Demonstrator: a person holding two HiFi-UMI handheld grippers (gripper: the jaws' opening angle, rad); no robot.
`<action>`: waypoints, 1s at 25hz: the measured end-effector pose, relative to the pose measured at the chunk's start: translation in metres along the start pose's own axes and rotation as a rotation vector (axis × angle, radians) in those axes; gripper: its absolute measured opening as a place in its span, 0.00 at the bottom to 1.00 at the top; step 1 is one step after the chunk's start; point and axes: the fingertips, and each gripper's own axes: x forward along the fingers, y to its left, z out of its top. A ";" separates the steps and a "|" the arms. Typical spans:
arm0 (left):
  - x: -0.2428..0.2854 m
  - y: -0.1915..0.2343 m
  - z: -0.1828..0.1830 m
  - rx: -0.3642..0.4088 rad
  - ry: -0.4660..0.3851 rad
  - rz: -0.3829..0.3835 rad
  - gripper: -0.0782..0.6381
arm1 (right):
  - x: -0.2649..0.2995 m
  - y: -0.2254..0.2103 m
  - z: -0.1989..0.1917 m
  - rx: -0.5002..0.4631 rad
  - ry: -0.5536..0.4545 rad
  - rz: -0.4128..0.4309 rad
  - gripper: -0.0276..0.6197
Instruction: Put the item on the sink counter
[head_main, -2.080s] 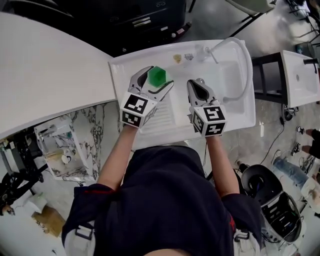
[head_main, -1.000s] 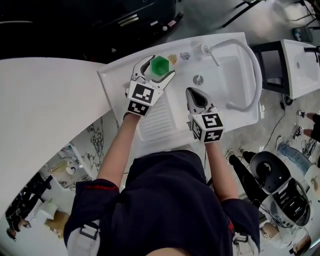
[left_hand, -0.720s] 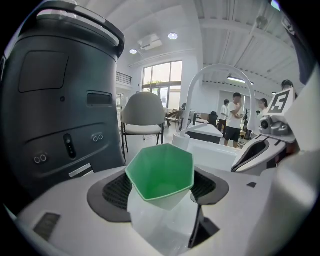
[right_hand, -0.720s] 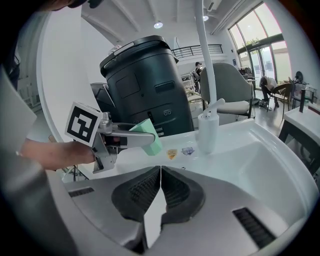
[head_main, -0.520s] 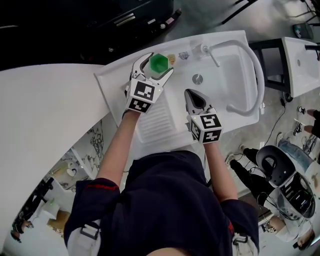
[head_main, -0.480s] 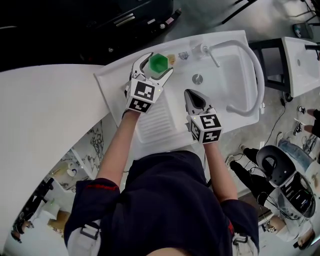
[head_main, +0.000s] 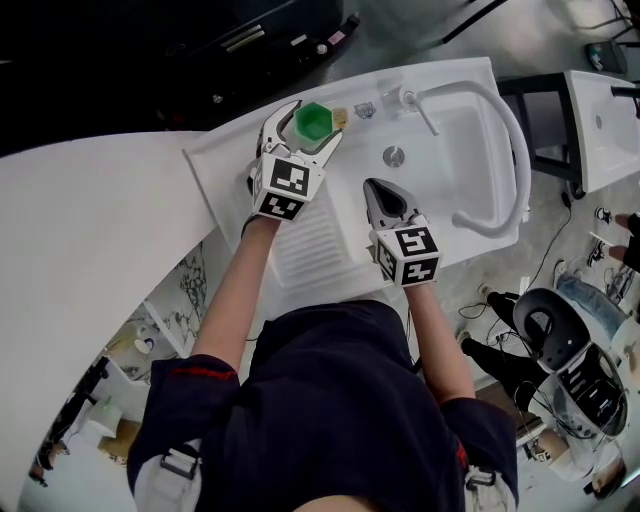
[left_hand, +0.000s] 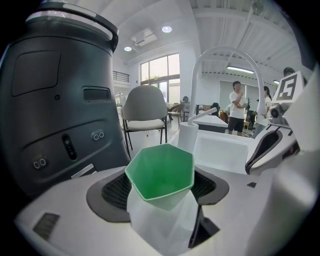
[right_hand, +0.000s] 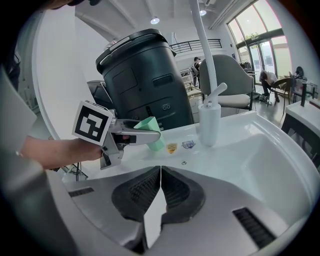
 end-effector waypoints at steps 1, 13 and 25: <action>0.001 0.001 0.001 -0.003 -0.005 0.004 0.61 | 0.000 0.000 0.000 0.000 0.001 0.001 0.10; 0.008 0.005 -0.006 0.011 0.019 0.038 0.61 | 0.001 -0.005 0.000 0.006 0.005 0.004 0.10; 0.013 0.005 -0.011 0.011 0.030 0.041 0.61 | 0.001 -0.011 -0.001 0.015 0.007 -0.001 0.10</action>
